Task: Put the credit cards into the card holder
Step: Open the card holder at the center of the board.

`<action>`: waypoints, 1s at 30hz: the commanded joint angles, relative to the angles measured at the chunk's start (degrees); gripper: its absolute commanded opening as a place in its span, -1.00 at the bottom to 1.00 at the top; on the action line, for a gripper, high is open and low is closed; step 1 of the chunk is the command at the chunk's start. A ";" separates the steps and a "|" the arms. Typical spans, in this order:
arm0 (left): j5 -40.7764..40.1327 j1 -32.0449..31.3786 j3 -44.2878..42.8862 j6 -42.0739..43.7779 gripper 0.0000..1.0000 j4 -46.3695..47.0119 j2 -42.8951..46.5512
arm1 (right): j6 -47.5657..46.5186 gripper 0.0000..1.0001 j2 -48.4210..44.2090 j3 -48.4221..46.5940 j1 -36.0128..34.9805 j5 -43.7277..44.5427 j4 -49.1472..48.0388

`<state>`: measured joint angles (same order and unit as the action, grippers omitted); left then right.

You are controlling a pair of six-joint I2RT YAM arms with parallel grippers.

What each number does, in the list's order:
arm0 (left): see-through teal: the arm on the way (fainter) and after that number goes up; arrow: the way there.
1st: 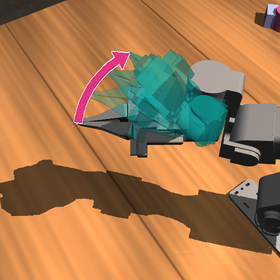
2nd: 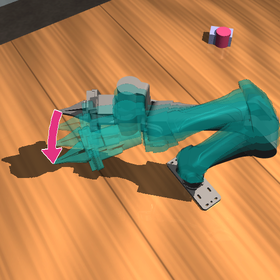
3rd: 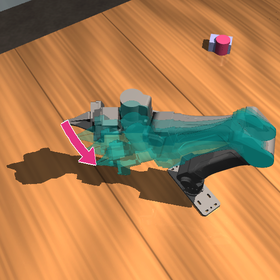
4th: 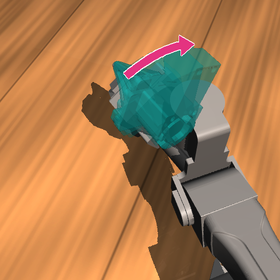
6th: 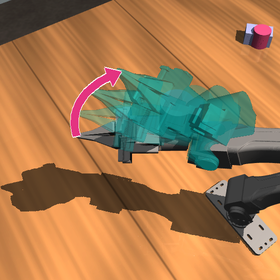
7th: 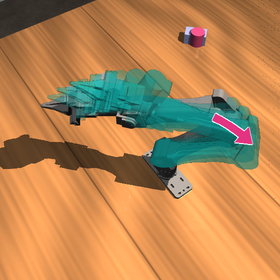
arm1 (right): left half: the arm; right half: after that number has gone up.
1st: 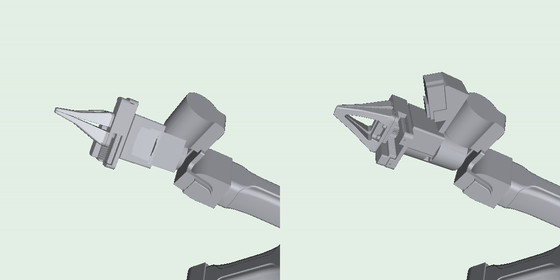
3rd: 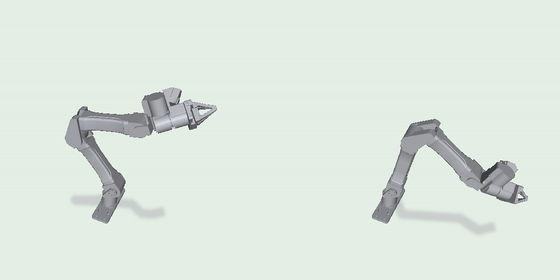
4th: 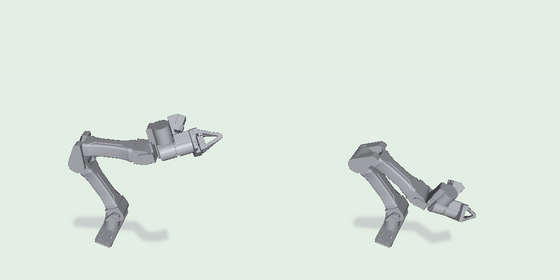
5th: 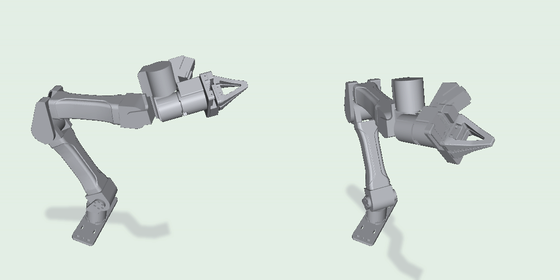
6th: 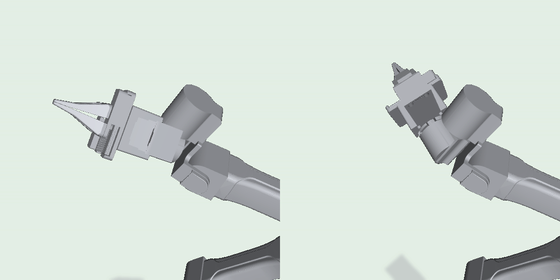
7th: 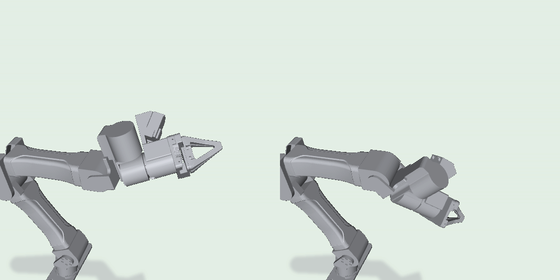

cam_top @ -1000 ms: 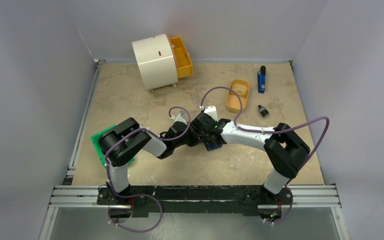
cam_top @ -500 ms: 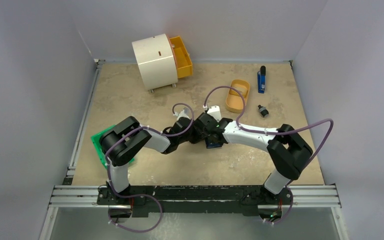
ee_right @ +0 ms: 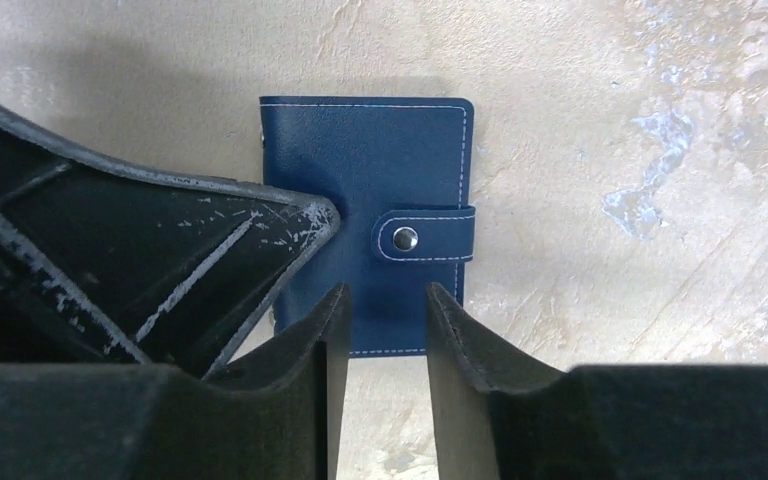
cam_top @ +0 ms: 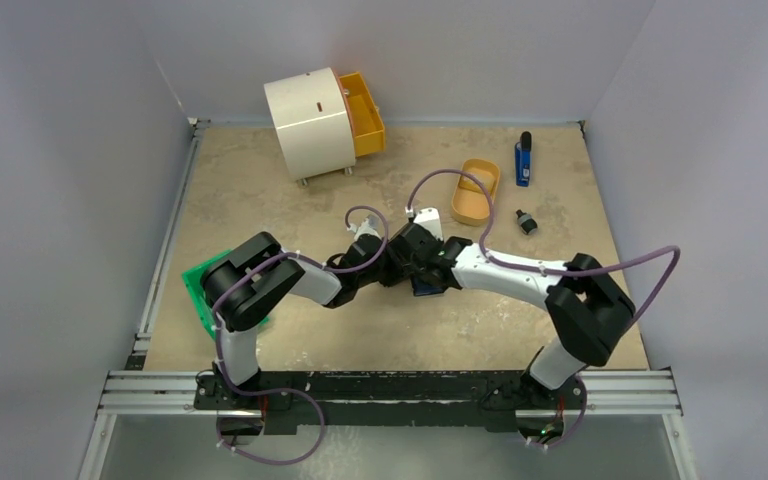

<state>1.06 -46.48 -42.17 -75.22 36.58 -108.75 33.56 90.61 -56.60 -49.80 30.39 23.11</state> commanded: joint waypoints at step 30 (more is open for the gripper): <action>-4.25 0.24 2.22 3.85 -1.00 -9.71 -3.68 | -1.31 -0.68 7.22 -3.78 3.23 3.27 1.96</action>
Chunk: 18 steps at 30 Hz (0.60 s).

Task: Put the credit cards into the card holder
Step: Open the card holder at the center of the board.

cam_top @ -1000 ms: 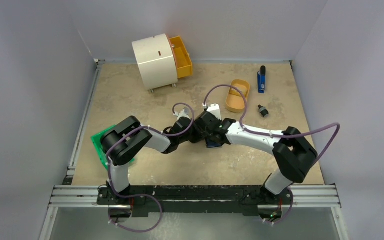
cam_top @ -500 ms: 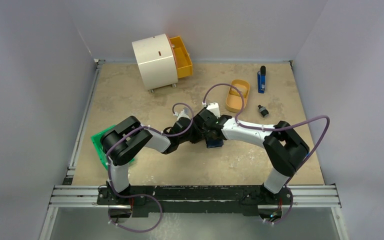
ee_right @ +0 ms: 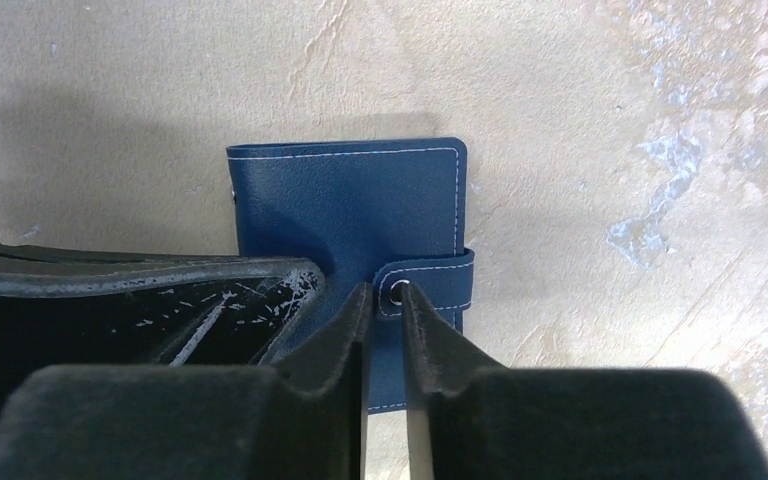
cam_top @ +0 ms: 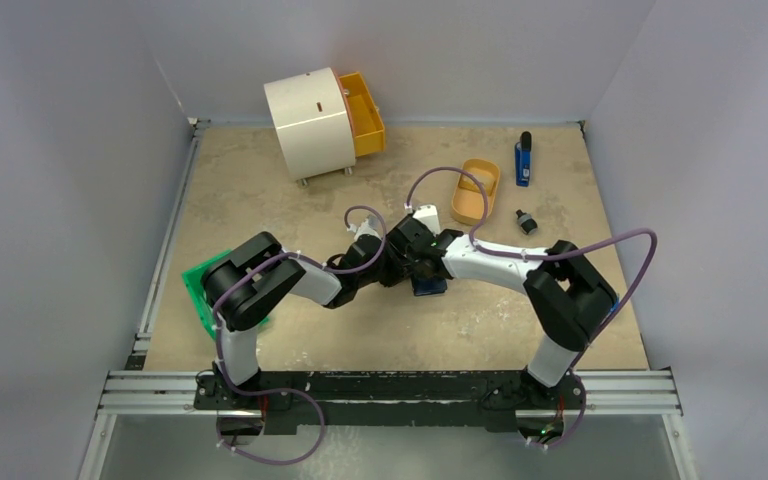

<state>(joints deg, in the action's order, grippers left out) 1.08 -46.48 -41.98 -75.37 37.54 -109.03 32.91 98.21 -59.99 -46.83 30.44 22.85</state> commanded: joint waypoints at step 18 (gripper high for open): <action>-6.12 0.22 1.99 4.29 -1.00 -12.94 -3.40 | 1.37 -1.00 -2.80 2.06 1.58 5.10 3.91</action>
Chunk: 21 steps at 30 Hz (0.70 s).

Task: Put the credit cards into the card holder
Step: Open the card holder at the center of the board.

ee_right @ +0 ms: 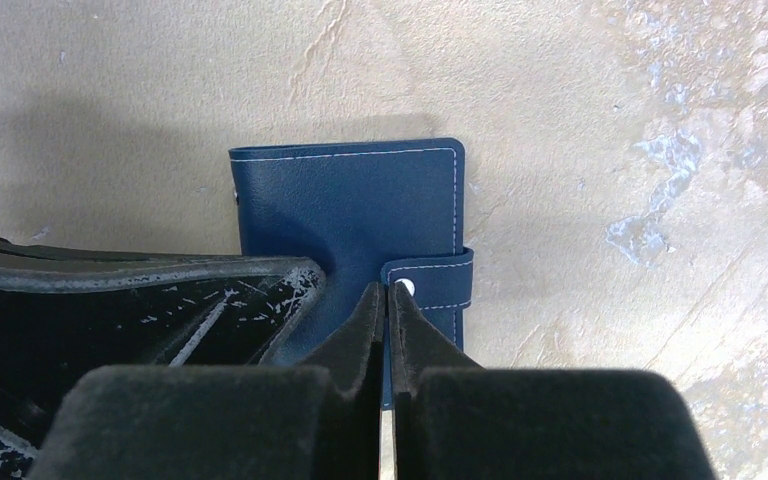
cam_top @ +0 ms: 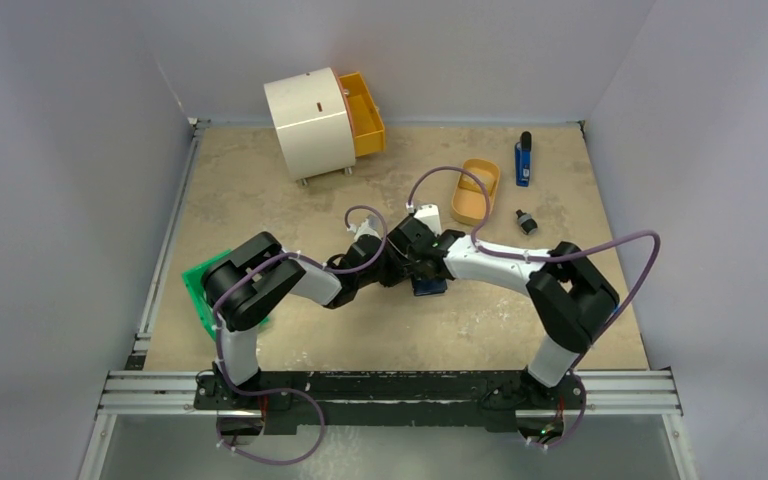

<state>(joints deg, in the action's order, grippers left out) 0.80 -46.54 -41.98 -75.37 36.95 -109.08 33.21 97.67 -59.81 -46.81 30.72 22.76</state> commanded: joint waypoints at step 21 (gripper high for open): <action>-5.83 0.24 1.79 4.88 -1.00 -12.11 -3.64 | 2.85 -1.00 -6.93 4.12 3.81 4.45 5.35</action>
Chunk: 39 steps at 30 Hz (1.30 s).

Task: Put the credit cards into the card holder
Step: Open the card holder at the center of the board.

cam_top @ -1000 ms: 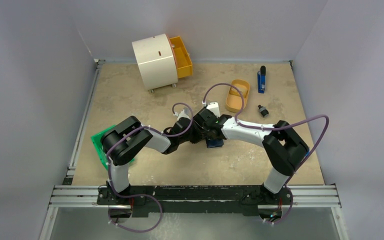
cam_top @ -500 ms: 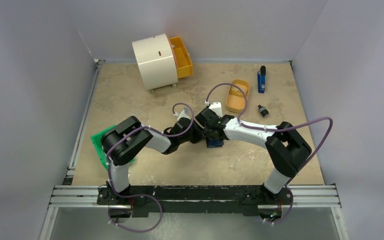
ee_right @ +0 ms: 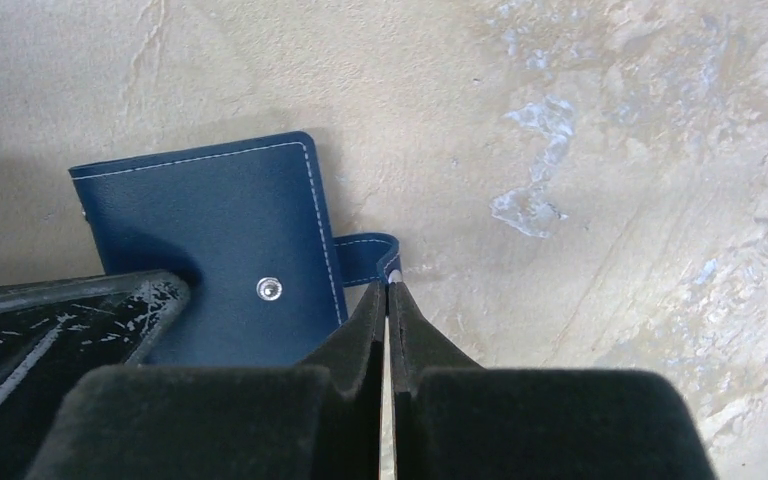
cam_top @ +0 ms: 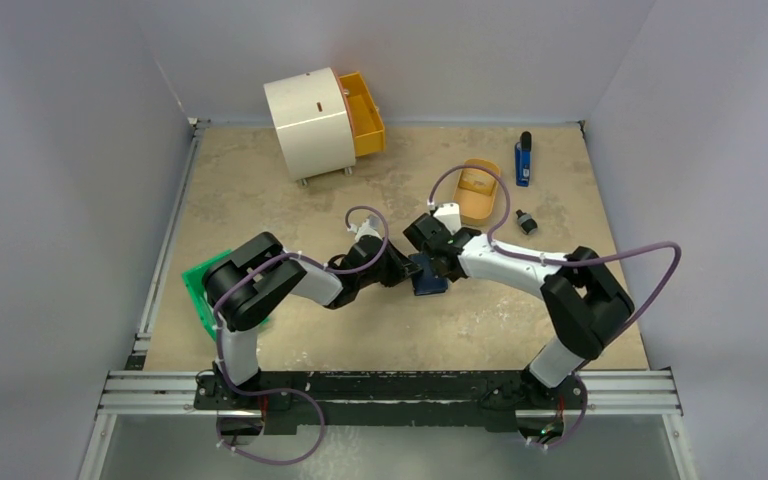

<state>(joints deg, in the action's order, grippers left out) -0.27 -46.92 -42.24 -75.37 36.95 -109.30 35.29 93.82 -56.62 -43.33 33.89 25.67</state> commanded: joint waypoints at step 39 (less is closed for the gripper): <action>-1.79 0.31 -0.28 13.74 0.43 -16.52 20.19 | -2.93 -1.00 -25.59 6.28 0.35 -20.18 -7.08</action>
<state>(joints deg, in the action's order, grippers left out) -3.16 -46.63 -39.55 -63.88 18.37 -90.11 33.10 69.87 -49.67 -43.07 13.91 20.21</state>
